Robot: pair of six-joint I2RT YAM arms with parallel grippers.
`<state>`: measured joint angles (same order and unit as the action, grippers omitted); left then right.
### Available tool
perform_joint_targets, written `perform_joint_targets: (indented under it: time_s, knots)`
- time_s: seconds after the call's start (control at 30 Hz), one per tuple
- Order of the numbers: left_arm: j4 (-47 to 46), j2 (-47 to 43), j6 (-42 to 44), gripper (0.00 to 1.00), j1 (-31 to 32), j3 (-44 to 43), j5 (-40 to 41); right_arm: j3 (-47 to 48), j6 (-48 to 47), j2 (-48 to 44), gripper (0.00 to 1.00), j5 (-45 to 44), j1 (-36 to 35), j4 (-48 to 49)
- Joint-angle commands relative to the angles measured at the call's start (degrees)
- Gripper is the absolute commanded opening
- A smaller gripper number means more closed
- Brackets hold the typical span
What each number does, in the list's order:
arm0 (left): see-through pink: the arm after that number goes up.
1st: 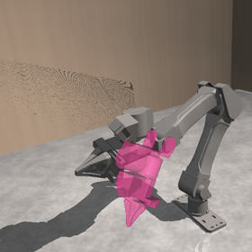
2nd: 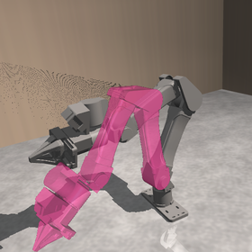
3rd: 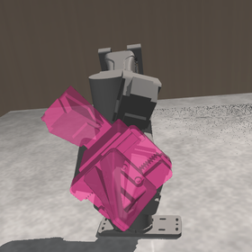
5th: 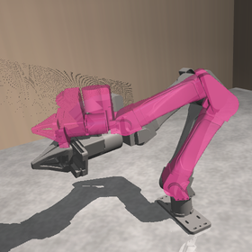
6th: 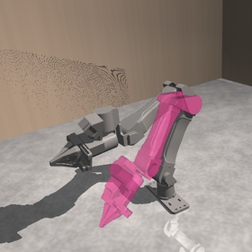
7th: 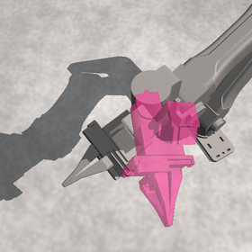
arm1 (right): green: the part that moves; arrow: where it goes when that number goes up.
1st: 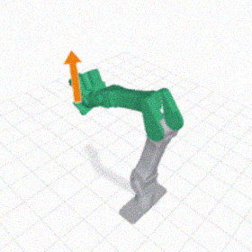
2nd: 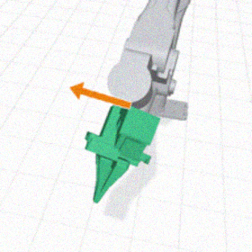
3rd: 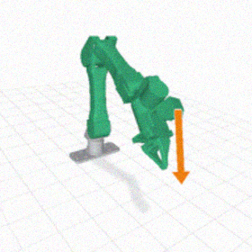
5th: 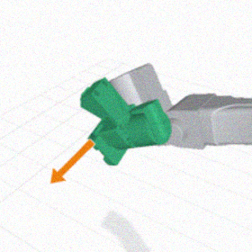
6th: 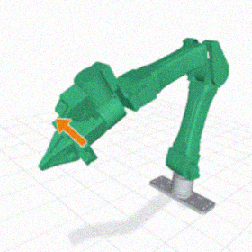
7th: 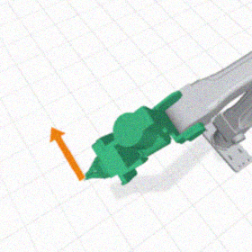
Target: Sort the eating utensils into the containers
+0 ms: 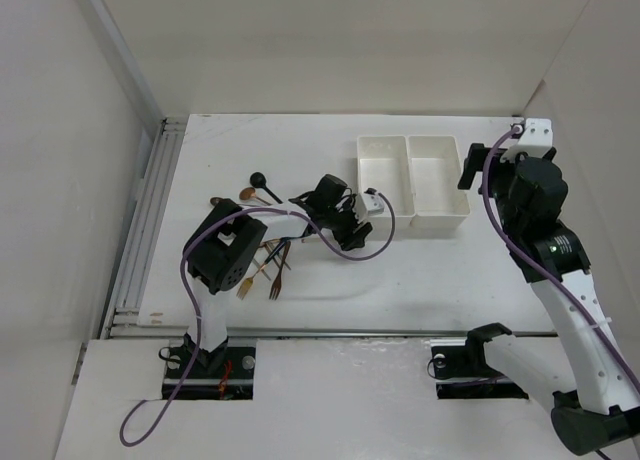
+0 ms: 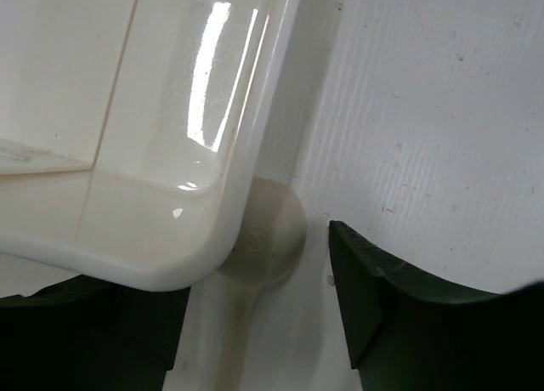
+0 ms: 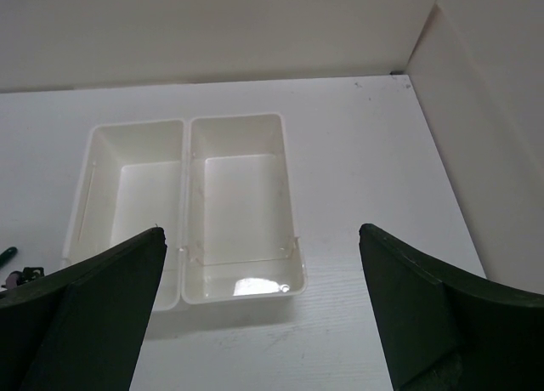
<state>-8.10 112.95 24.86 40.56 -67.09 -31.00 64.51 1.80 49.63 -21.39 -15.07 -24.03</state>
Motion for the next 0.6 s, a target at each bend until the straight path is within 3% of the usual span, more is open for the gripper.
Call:
perform_joint_targets:
  time_s: [0.0, 0.03, 0.07, 0.17, 0.2, 0.37, 0.57]
  knots:
    - [0.6, 0.6, 0.5, 0.56, 0.4, 0.7, 0.8, 2.5, -2.2, -0.5, 1.00, -2.2, -0.4, 1.3]
    - [0.6, 0.6, 0.5, 0.49, 0.4, 0.7, 0.8, 2.5, -2.2, -0.5, 1.00, -2.2, -0.4, 1.3]
    - [0.6, 0.6, 0.5, 0.31, 0.4, 0.7, 1.4, 2.5, -2.2, -0.5, 1.00, -2.7, -0.4, 1.3]
    - [0.1, 1.1, -0.9, 0.14, 0.4, 0.7, 1.9, 2.5, -2.2, -1.0, 1.00, -2.7, -0.4, 1.3]
    - [0.6, 1.7, -1.5, 0.03, 0.4, 0.7, 1.9, 2.5, -2.2, -1.0, 1.00, -2.7, -0.4, 1.3]
    - [6.2, 1.1, 0.2, 0.00, 0.4, 0.2, 1.9, 3.1, -2.2, -2.1, 1.00, -2.2, -0.4, 0.2]
    - [14.7, -3.1, -0.4, 0.00, -2.4, -2.2, -5.8, 0.4, -2.2, -3.9, 1.00, 1.9, -0.4, 0.8]
